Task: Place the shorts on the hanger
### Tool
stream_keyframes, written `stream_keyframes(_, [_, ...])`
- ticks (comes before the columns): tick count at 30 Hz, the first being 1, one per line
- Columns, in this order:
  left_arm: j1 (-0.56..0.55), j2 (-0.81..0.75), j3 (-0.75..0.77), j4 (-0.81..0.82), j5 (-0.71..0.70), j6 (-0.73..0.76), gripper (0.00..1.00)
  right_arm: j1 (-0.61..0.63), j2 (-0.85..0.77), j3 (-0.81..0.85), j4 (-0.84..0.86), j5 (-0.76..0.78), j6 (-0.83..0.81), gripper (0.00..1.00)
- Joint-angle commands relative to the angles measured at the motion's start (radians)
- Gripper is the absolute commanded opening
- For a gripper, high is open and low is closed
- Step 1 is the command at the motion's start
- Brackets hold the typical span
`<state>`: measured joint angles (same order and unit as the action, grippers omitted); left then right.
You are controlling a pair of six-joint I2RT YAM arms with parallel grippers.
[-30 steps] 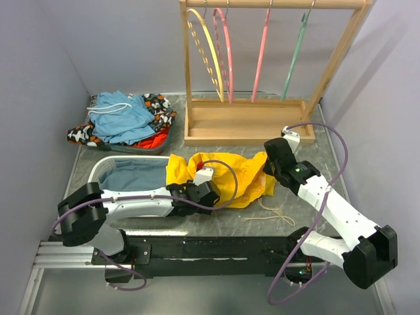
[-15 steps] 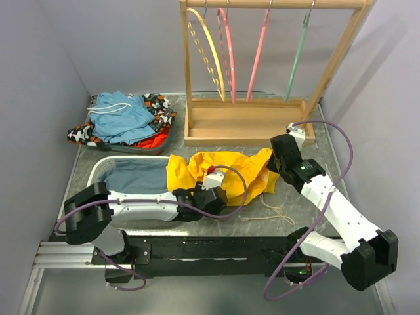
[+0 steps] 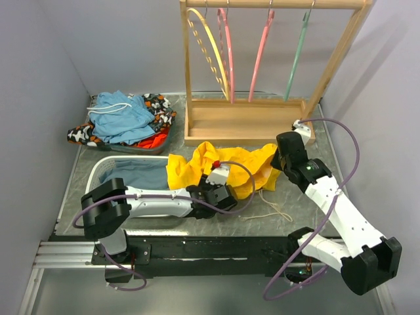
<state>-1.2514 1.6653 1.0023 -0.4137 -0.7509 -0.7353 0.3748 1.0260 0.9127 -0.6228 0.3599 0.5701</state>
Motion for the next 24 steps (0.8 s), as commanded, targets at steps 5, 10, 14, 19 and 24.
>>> stream_keyframes(5, [0.078, -0.078, 0.143, 0.027, -0.125, 0.079, 0.15, -0.016, -0.073, 0.103, -0.041, 0.028, -0.026, 0.16])
stream_keyframes(10, [0.115, -0.133, 0.229, 0.007, -0.078, 0.155, 0.01, -0.014, -0.109, 0.155, -0.084, 0.04, -0.032, 0.11])
stream_keyframes(14, [0.115, -0.182, 0.356, -0.056, 0.068, 0.181, 0.01, -0.016, -0.136, 0.233, -0.118, 0.059, -0.038, 0.08])
stream_keyframes(19, [0.102, -0.254, 0.598, -0.08, 0.341, 0.188, 0.01, -0.017, -0.147, 0.398, -0.164, 0.108, -0.038, 0.07])
stream_keyframes(24, [0.102, -0.256, 0.801, -0.106, 0.495, 0.197, 0.01, -0.019, -0.15, 0.567, -0.201, 0.152, -0.038, 0.04])
